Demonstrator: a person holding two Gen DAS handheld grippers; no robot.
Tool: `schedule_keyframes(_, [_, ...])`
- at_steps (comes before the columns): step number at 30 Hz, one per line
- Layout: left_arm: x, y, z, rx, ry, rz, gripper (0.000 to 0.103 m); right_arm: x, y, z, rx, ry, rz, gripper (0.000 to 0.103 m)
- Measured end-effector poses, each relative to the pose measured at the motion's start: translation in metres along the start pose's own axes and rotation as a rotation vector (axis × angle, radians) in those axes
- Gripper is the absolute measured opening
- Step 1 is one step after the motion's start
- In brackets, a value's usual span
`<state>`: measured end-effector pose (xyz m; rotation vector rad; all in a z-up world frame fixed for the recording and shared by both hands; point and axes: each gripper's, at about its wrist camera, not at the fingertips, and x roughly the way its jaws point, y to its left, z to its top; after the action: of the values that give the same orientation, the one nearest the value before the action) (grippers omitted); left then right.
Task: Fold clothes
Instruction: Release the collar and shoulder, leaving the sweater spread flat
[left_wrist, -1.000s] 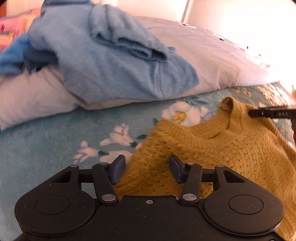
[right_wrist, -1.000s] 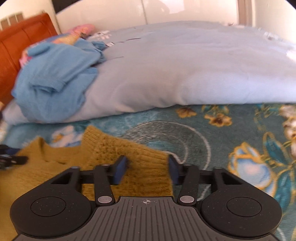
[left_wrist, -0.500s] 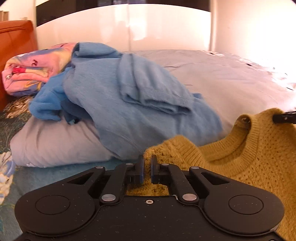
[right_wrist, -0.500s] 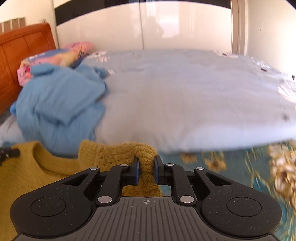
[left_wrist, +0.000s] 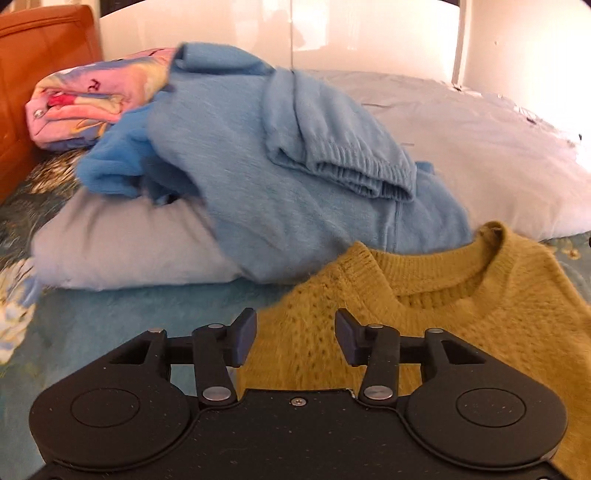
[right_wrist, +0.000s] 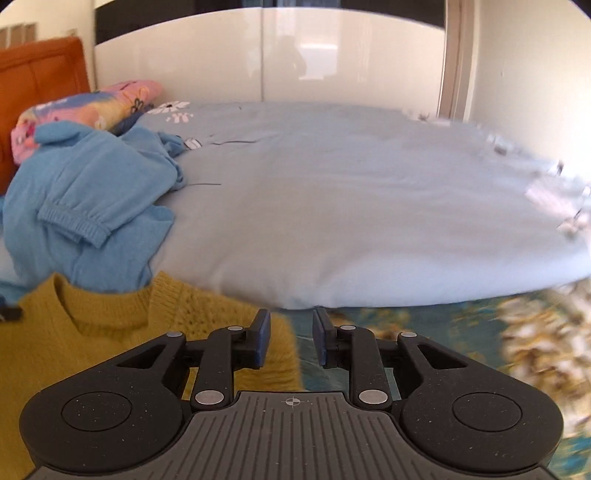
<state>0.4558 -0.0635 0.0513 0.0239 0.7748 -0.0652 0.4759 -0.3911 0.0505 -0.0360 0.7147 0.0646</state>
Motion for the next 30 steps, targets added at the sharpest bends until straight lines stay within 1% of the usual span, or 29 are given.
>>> schedule_keyframes(2, [-0.026, 0.006, -0.004, -0.049, 0.005, -0.025, 0.047, -0.022, -0.008, -0.004, 0.007, 0.006, 0.002, 0.021])
schedule_keyframes(3, [-0.04, 0.01, -0.007, -0.075, 0.008, -0.037, 0.051, -0.034, -0.011, -0.008, 0.012, 0.007, 0.006, 0.021])
schedule_keyframes(4, [-0.054, 0.013, -0.012, -0.092, 0.007, -0.053, 0.055, -0.047, -0.014, -0.013, 0.015, 0.01, 0.014, 0.025])
schedule_keyframes(5, [-0.068, 0.016, -0.018, -0.105, 0.004, -0.07, 0.056, -0.06, -0.017, -0.02, 0.016, 0.019, 0.027, 0.03])
schedule_keyframes(6, [-0.082, 0.019, -0.024, -0.118, 0.002, -0.087, 0.058, -0.073, -0.018, -0.028, 0.015, 0.027, 0.032, 0.039])
schedule_keyframes(8, [-0.109, 0.024, -0.038, -0.137, -0.006, -0.111, 0.06, -0.099, -0.02, -0.049, 0.004, 0.041, 0.028, 0.04])
schedule_keyframes(10, [-0.132, 0.028, -0.057, -0.137, -0.012, -0.112, 0.069, -0.122, -0.024, -0.073, 0.016, 0.064, 0.028, 0.04])
schedule_keyframes(12, [-0.152, 0.032, -0.08, -0.128, -0.005, -0.117, 0.07, -0.14, -0.028, -0.099, 0.064, 0.095, 0.035, 0.04])
schedule_keyframes(15, [-0.178, 0.039, -0.117, -0.144, 0.006, -0.126, 0.073, -0.162, -0.03, -0.141, 0.131, 0.143, 0.027, 0.041])
schedule_keyframes(19, [-0.197, 0.043, -0.172, -0.17, 0.066, -0.144, 0.073, -0.19, -0.028, -0.197, 0.192, 0.199, 0.031, 0.041])
schedule_keyframes(20, [-0.201, 0.043, -0.187, -0.176, 0.084, -0.152, 0.073, -0.196, -0.028, -0.21, 0.209, 0.204, 0.029, 0.042])
schedule_keyframes(22, [-0.206, 0.041, -0.212, -0.181, 0.115, -0.171, 0.073, -0.211, -0.03, -0.233, 0.252, 0.208, 0.026, 0.048])
schedule_keyframes(24, [-0.209, 0.036, -0.234, -0.178, 0.146, -0.192, 0.073, -0.221, -0.034, -0.251, 0.314, 0.204, 0.04, 0.049])
schedule_keyframes(28, [-0.212, 0.022, -0.256, -0.183, 0.175, -0.244, 0.073, -0.235, -0.038, -0.27, 0.43, 0.183, 0.086, 0.049])
schedule_keyframes(30, [-0.213, 0.013, -0.261, -0.174, 0.189, -0.266, 0.073, -0.236, -0.035, -0.274, 0.453, 0.175, 0.114, 0.048])
